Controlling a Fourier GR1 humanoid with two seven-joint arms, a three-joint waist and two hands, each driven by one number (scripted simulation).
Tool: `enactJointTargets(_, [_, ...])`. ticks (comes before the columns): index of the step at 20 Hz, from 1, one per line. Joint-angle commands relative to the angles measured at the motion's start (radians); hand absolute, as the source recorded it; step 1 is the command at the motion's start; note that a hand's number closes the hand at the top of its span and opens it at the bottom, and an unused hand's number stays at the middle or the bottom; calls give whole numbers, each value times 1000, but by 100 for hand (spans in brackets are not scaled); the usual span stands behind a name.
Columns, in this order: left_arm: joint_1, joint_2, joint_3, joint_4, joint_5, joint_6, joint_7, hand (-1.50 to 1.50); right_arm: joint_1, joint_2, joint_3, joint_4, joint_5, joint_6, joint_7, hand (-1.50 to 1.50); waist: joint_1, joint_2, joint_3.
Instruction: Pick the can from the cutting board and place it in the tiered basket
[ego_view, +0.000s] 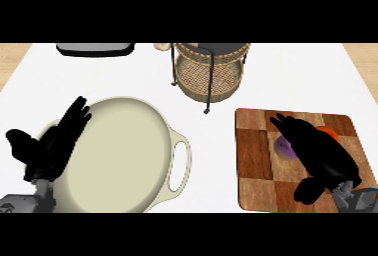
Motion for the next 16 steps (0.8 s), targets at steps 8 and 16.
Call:
enactJointTargets(8, [32, -30, 67, -9, -23, -84, -1, 0, -7, 98, -82, 195, 238, -84, -185, -150, 1, 0, 0])
enactJointTargets(16, [6, -63, 85, 27, -69, -79, -13, 0, -27, 112, -114, 309, 200, 88, -264, 150, 2, 2, 0])
